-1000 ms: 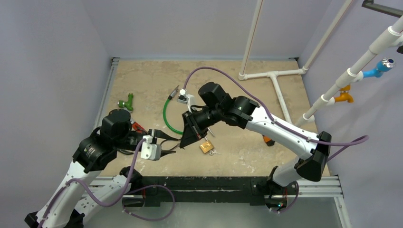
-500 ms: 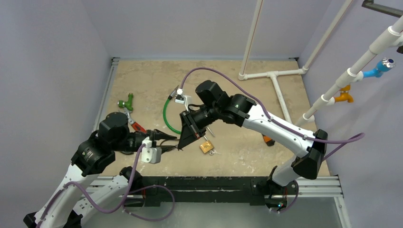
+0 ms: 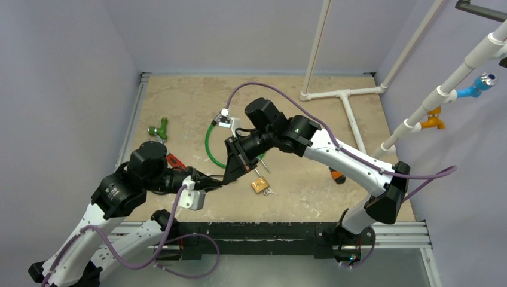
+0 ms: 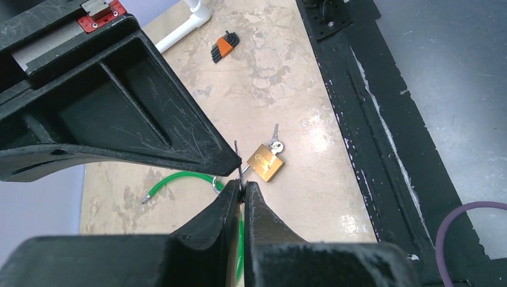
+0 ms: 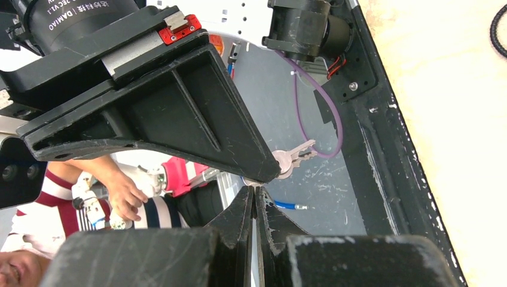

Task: Unlock with the key
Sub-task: Pick up the key from the center of the board.

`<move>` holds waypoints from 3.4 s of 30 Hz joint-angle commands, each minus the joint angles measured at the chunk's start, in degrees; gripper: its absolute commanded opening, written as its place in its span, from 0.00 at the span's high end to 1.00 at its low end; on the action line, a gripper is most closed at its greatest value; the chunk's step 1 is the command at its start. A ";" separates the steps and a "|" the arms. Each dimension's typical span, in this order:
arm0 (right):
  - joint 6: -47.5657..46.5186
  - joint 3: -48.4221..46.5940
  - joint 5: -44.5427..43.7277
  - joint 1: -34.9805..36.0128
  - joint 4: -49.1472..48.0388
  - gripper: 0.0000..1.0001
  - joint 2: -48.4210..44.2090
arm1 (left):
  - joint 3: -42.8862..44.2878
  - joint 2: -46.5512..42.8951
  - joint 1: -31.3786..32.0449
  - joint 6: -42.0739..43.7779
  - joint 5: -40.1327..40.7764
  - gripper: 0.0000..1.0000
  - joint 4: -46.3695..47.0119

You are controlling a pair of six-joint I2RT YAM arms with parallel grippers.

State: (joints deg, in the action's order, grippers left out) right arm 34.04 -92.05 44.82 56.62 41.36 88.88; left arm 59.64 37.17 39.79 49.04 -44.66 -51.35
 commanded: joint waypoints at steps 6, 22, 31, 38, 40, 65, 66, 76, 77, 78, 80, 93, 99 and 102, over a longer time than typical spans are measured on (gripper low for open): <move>0.65 -2.73 3.04 0.22 -2.35 1.00 -0.51 | -1.45 -1.94 0.22 -11.37 1.95 1.00 9.51; -2.58 -8.39 -5.99 -2.63 -2.00 0.67 -2.63 | -4.51 0.04 -6.09 -63.46 0.19 1.00 31.20; -0.96 -1.26 -6.40 -9.29 -11.44 0.55 -10.05 | -3.60 0.37 -9.92 -76.73 -4.58 1.00 40.31; 2.05 7.26 -4.97 -9.33 -24.17 0.52 -15.74 | -3.88 0.49 -10.23 -78.72 -4.45 1.00 43.91; 3.06 8.92 -5.12 -9.32 -26.85 0.52 -16.41 | -4.20 0.45 -10.23 -78.85 -4.64 1.00 43.97; 3.45 16.07 -4.04 -6.66 -38.37 0.82 -20.71 | -2.94 -0.70 -12.81 -79.36 -2.05 1.00 42.83; 3.12 15.72 -4.33 -6.21 -38.12 0.80 -20.50 | -2.90 -0.63 -12.96 -79.29 -2.01 1.00 42.83; 2.31 14.88 -4.43 -5.82 -37.08 0.73 -19.24 | -1.95 -0.42 -12.99 -78.68 -2.92 1.00 43.09; 1.72 14.64 -4.80 -5.84 -35.82 0.72 -19.15 | -1.90 -0.47 -13.01 -78.58 -3.09 1.00 43.09; 1.18 14.52 -4.98 -5.82 -34.77 0.70 -19.10 | -1.85 -0.56 -13.06 -78.50 -3.30 1.00 43.05; -0.05 14.36 -5.96 -5.90 -33.17 0.64 -19.08 | -1.81 -0.52 -13.00 -78.46 -3.56 1.00 43.05; 4.01 15.97 -4.74 -5.82 -41.80 0.90 -19.13 | -1.58 -0.48 -12.98 -78.30 -3.47 1.00 43.09; 4.67 16.80 -5.00 -5.82 -42.66 1.00 -19.23 | -1.29 -0.58 -12.98 -77.76 -3.15 1.00 42.96; 4.45 16.73 -5.74 -5.87 -41.87 1.00 -19.89 | -1.54 -0.60 -12.99 -77.48 -3.52 1.00 42.77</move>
State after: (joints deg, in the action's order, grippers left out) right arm 38.41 -74.98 40.05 50.68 2.20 70.11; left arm 56.40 36.69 27.00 -29.32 -47.55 -9.93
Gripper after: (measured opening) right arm 0.006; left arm 0.022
